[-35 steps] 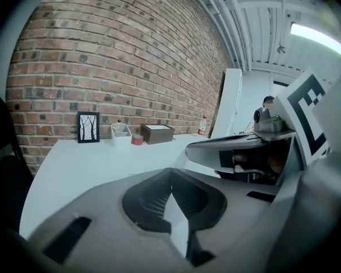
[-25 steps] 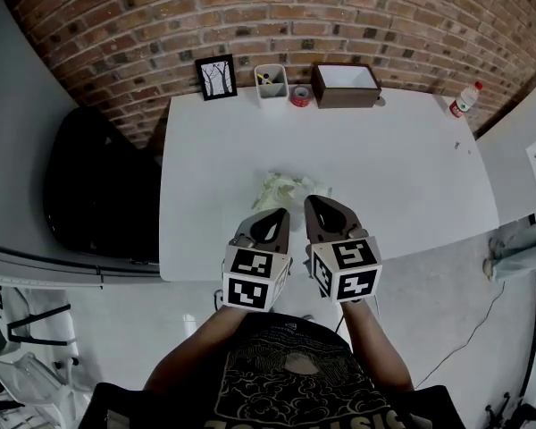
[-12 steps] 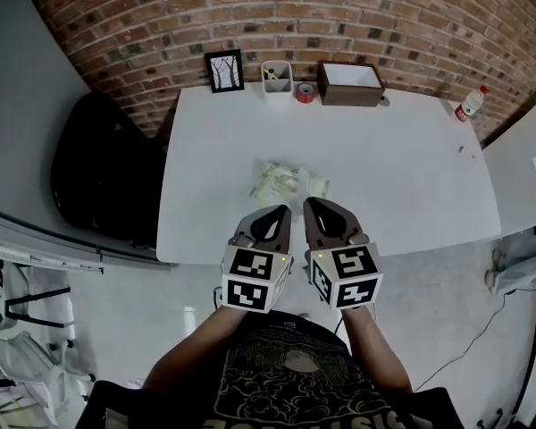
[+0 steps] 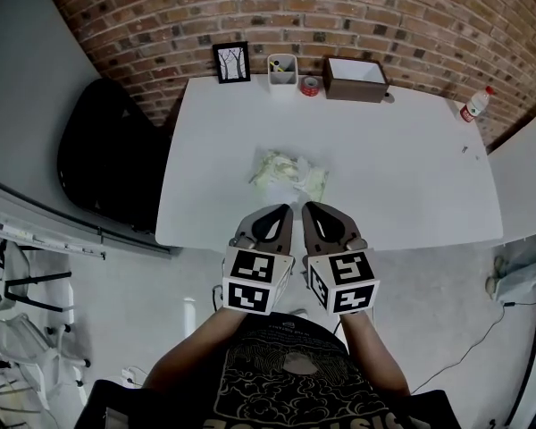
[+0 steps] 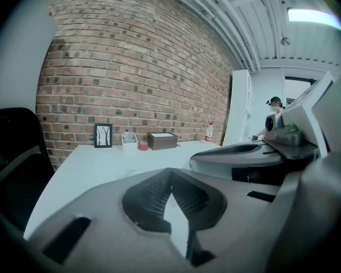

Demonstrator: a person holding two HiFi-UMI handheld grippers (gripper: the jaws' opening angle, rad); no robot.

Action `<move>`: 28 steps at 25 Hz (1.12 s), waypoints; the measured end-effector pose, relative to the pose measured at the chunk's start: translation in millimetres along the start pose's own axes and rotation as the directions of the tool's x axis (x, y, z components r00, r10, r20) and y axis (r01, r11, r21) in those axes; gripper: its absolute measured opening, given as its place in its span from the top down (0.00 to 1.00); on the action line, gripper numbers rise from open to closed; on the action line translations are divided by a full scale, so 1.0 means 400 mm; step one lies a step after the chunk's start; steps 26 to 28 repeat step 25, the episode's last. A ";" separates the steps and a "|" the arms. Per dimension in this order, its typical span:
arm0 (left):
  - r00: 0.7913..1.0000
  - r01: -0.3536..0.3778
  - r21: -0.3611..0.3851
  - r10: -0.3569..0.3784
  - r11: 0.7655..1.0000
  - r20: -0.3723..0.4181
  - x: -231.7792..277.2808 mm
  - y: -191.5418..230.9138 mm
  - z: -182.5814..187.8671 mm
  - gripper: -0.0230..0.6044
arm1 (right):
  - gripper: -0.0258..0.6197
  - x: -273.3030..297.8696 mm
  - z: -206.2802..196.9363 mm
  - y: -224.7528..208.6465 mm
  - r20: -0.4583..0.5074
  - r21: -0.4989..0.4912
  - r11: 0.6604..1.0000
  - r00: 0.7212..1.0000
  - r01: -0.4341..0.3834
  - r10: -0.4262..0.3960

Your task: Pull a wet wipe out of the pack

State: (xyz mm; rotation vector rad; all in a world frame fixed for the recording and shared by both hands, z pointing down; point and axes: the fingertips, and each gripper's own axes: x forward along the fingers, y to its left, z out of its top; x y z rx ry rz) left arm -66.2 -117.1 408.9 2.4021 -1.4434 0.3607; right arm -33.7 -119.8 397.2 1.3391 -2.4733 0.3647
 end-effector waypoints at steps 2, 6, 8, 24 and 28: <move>1.000 -0.006 -0.001 0.006 1.000 0.000 -0.008 -0.006 -0.005 0.94 | 0.93 -0.007 -0.008 0.005 -0.002 -0.003 1.000 1.000 -0.008 0.008; 1.000 -0.019 -0.002 0.019 1.000 0.000 -0.019 -0.015 -0.016 0.94 | 0.93 -0.017 -0.019 0.012 -0.001 -0.005 1.000 1.000 -0.021 0.021; 1.000 -0.025 -0.004 0.025 1.000 0.001 -0.023 -0.016 -0.019 0.94 | 0.93 -0.019 -0.020 0.014 0.000 -0.006 1.000 1.000 -0.026 0.026; 1.000 -0.025 -0.003 0.025 1.000 0.003 -0.019 -0.008 -0.011 0.94 | 0.93 -0.008 -0.015 0.016 -0.002 -0.008 1.000 1.000 -0.029 0.029; 1.000 -0.024 -0.002 0.024 1.000 0.003 -0.018 -0.008 -0.010 0.94 | 0.93 -0.007 -0.015 0.015 -0.002 -0.007 1.000 1.000 -0.028 0.028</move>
